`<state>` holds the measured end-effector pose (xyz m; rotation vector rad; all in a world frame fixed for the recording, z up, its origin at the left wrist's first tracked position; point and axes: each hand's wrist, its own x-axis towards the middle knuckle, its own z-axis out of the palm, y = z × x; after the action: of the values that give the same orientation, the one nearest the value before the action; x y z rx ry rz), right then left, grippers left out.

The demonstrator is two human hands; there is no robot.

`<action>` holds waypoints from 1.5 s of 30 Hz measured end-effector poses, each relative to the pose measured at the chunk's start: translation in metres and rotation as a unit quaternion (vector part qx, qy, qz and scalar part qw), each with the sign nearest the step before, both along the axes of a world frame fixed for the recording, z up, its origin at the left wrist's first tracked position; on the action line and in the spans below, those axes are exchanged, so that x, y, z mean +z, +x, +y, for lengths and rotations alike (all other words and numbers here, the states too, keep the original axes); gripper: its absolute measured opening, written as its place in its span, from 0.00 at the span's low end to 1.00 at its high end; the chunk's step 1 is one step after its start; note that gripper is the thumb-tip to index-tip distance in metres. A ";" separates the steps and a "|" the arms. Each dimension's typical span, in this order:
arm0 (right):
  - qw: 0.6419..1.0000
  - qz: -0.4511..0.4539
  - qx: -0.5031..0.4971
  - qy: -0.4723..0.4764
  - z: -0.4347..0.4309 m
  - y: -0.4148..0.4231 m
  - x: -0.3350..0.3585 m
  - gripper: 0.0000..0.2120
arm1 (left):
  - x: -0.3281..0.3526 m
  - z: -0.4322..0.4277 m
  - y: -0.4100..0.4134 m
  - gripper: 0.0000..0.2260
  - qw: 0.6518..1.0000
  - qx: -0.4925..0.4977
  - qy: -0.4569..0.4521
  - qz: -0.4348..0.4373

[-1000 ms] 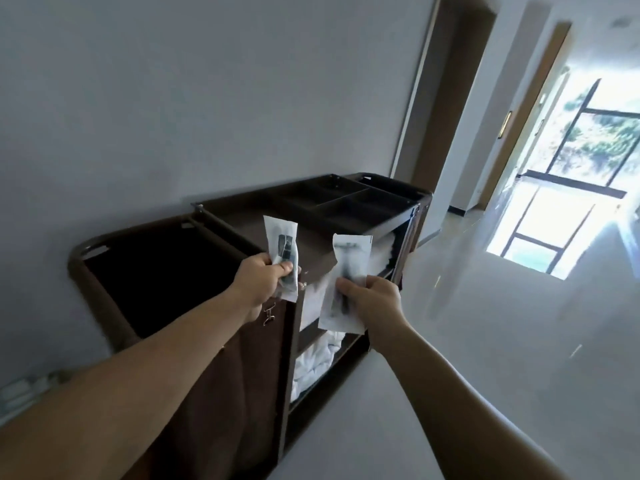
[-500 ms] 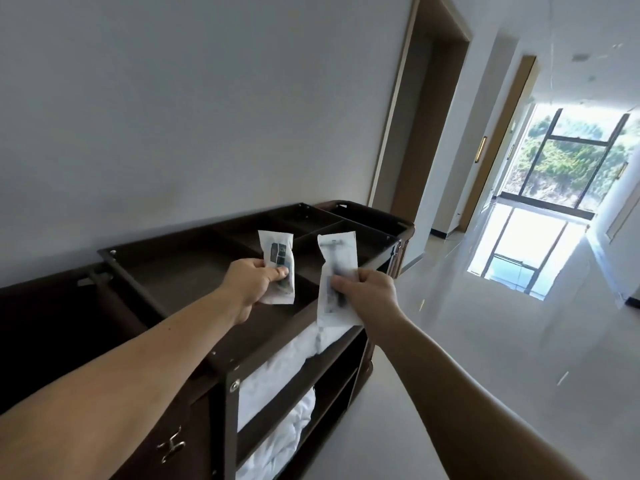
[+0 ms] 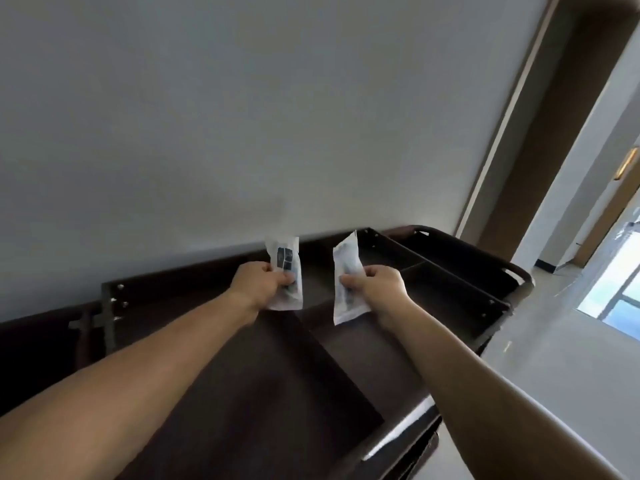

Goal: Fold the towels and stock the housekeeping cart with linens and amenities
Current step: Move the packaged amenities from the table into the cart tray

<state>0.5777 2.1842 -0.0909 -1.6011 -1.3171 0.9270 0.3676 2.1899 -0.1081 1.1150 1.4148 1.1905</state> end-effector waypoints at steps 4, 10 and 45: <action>0.989 -0.112 0.098 -0.003 0.082 -0.019 -0.009 0.08 | -0.004 0.035 -0.009 0.04 0.996 0.084 0.002 0.015; 0.918 -0.311 0.246 -0.023 0.164 -0.062 -0.038 0.12 | -0.014 0.055 -0.015 0.05 0.976 0.209 -0.030 0.059; 0.947 0.017 0.315 -0.056 0.207 -0.072 -0.052 0.17 | -0.020 0.068 -0.010 0.07 0.979 0.195 -0.051 0.017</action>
<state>0.5053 2.3915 -0.1431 -1.2410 -1.8220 1.4215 0.3576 2.2584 -0.1281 0.8102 1.7540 1.3550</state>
